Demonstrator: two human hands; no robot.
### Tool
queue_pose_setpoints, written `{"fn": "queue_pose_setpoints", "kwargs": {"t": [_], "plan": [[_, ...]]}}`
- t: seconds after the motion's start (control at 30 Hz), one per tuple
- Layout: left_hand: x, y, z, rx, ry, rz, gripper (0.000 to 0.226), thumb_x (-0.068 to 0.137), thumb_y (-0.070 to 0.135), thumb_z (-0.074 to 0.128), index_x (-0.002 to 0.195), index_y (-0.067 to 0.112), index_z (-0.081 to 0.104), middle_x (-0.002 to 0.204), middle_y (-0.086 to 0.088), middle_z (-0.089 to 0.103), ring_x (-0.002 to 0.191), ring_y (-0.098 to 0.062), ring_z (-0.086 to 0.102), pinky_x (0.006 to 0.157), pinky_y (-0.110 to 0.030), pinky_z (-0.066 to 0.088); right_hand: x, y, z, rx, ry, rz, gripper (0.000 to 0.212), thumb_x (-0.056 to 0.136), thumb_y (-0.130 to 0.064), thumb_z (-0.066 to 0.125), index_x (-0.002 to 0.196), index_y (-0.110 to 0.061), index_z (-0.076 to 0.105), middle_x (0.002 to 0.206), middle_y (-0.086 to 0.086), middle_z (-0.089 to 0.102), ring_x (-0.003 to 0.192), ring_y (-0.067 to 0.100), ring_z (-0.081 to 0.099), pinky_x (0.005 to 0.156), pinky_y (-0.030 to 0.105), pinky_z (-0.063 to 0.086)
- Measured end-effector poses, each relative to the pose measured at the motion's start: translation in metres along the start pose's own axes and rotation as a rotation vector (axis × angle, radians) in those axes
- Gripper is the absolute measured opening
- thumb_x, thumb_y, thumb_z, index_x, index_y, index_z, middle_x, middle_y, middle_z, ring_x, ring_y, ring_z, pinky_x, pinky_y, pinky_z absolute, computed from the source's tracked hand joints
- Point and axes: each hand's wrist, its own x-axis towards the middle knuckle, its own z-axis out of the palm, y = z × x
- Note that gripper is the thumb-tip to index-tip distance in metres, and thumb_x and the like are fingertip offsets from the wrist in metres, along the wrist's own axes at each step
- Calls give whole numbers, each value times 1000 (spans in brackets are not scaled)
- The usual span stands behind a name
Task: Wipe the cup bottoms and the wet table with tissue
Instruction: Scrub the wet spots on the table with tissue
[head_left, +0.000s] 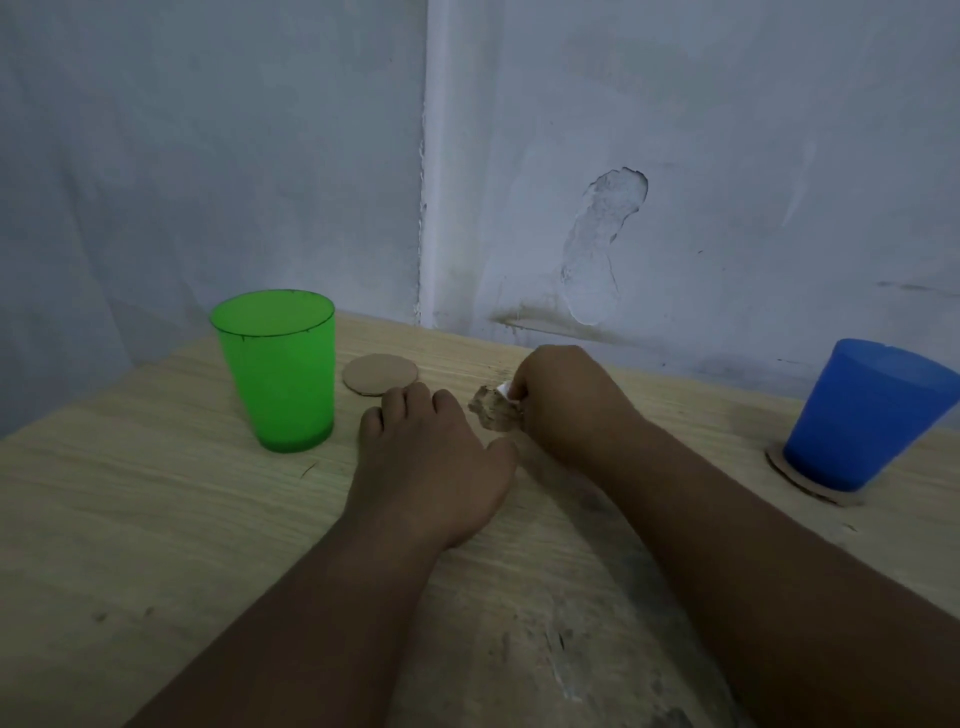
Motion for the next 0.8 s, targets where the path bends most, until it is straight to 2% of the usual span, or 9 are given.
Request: {"fn": "queue_pose_setpoints", "kwargs": {"t": [0.13, 0.23, 0.33, 0.57, 0.67, 0.73, 0.77, 0.8], "plan": [[1, 0, 0, -36, 55, -30, 53, 94, 50, 38, 131, 13, 46, 146, -10, 40, 135, -28, 32, 113, -42, 26, -11, 1, -13, 36, -63, -64, 22, 96, -17, 58, 108, -14, 77, 107, 5, 74, 96, 18, 68, 93, 27, 51], [0, 2, 0, -57, 75, -60, 50, 93, 47, 39, 129, 12, 48, 143, -10, 41, 132, -29, 33, 112, -43, 27, -12, 19, -22, 73, 12, 41, 23, 95, -22, 60, 102, -10, 78, 102, 8, 76, 92, 17, 69, 93, 25, 50], [0, 1, 0, -58, 95, -80, 50, 93, 45, 39, 128, 11, 49, 140, -10, 43, 130, -29, 34, 112, -44, 27, 1, 27, -18, 70, 24, 135, 24, 95, -20, 59, 102, -7, 78, 102, 11, 75, 93, 21, 69, 96, 30, 51], [-1, 1, 0, -27, 95, -71, 50, 95, 46, 37, 129, 11, 48, 140, -10, 41, 131, -29, 34, 112, -44, 26, 27, -4, 8, 47, 10, 3, 22, 93, -17, 61, 91, -1, 76, 101, 12, 74, 90, 23, 68, 91, 35, 53], [-1, 0, 1, -16, 94, -63, 50, 95, 46, 36, 130, 11, 47, 141, -10, 41, 131, -29, 34, 111, -44, 26, 27, -8, 9, 24, -12, -111, 28, 95, -17, 58, 70, -5, 62, 83, 12, 70, 87, 24, 68, 86, 28, 51], [-1, 0, 1, -14, 92, -61, 50, 95, 45, 36, 130, 11, 47, 140, -11, 42, 131, -29, 34, 111, -44, 27, 25, -5, 9, 44, -30, -179, 27, 97, -18, 57, 80, -3, 73, 84, 8, 72, 75, 10, 65, 78, 20, 49], [0, -1, 1, -14, 89, -61, 50, 95, 45, 35, 130, 11, 47, 140, -10, 42, 131, -29, 34, 111, -44, 27, 22, -4, 7, 56, -38, -216, 25, 97, -16, 57, 87, -4, 77, 87, 4, 74, 65, 0, 59, 70, 12, 45], [0, -1, 1, -16, 87, -62, 49, 96, 45, 35, 130, 11, 46, 141, -10, 41, 131, -29, 34, 111, -44, 27, 18, -3, 5, 70, -45, -260, 23, 97, -15, 58, 89, -7, 78, 85, -1, 74, 59, -3, 54, 62, 5, 39]]}}
